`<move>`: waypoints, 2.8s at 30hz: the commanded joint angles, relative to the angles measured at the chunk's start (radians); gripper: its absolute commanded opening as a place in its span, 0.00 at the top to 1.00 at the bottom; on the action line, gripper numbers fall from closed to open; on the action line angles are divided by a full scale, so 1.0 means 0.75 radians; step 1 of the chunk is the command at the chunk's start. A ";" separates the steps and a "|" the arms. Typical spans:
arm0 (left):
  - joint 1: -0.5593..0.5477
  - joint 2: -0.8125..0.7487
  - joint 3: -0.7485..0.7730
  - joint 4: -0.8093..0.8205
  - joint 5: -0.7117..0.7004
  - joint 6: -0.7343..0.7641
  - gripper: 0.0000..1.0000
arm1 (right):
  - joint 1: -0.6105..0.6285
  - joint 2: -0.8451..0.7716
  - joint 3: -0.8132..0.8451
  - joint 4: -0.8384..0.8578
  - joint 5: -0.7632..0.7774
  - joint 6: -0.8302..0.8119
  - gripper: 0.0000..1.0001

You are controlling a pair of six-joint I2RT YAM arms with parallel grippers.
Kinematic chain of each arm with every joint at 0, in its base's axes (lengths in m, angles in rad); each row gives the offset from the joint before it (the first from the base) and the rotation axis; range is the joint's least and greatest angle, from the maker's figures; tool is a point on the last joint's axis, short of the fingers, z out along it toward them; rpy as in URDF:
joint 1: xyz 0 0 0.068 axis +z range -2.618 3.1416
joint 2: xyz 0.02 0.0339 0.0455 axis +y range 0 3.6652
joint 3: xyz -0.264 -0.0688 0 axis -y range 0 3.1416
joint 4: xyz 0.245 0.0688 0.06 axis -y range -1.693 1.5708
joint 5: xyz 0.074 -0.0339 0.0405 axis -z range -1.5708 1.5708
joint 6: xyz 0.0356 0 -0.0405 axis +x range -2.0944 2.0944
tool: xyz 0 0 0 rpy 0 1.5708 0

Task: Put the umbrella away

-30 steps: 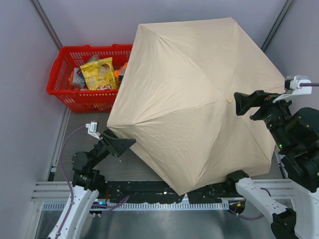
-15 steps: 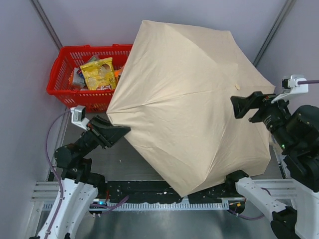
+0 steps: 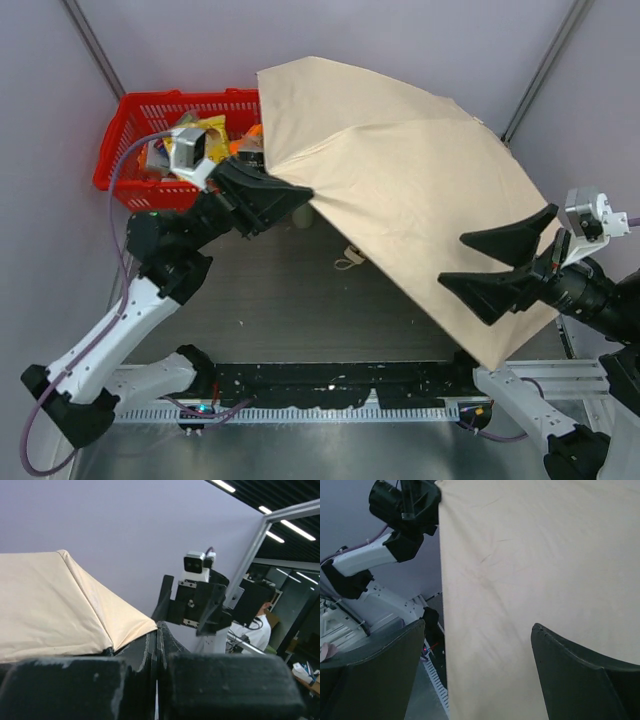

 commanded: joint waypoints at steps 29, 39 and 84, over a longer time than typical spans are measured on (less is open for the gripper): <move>-0.707 0.795 1.203 -0.742 -1.198 0.720 1.00 | -0.059 0.048 0.169 -0.181 0.785 -0.146 0.10; -0.773 0.928 1.415 -0.871 -1.319 0.736 1.00 | -0.038 0.289 0.402 -0.195 0.880 -0.209 0.10; -0.977 0.200 0.303 -0.796 -1.155 1.245 0.07 | -0.202 0.365 0.341 0.314 0.429 -0.125 0.99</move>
